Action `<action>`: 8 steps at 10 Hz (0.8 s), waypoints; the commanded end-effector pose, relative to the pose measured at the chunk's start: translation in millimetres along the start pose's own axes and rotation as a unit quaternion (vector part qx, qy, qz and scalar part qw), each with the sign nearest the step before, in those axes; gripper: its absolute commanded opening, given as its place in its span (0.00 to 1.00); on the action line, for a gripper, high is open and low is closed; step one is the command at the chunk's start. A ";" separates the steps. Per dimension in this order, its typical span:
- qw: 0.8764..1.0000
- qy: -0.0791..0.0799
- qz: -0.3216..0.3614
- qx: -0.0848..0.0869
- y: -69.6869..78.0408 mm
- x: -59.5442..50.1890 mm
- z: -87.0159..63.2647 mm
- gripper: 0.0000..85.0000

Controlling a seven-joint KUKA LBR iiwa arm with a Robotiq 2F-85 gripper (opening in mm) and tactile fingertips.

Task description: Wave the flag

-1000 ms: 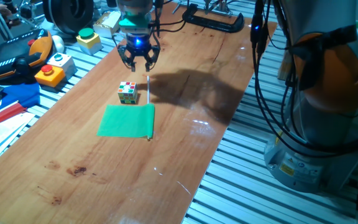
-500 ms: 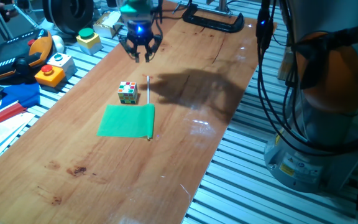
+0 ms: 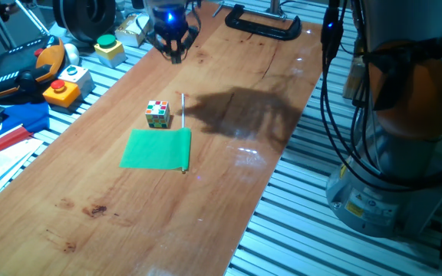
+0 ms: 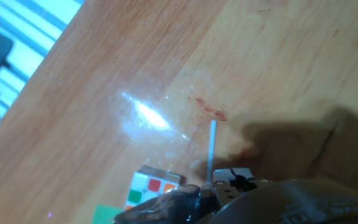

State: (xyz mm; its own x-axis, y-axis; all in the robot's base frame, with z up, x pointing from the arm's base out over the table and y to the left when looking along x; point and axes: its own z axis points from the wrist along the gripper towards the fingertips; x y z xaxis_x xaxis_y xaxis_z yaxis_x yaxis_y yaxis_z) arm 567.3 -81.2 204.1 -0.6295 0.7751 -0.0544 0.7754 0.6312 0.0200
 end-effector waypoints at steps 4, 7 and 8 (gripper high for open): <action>0.998 0.017 -0.049 0.025 -4.9 -6.8 -41.6 0.01; 0.996 0.030 -0.079 0.026 -12.9 -15.9 -55.3 0.01; 0.995 0.031 -0.088 0.026 -15.4 -16.8 -58.3 0.01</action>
State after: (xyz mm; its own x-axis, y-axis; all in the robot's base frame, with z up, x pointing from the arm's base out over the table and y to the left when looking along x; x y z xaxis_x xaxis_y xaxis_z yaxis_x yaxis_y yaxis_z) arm 562.9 -102.5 263.4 -0.7573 0.6530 0.0111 0.6523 0.7571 -0.0367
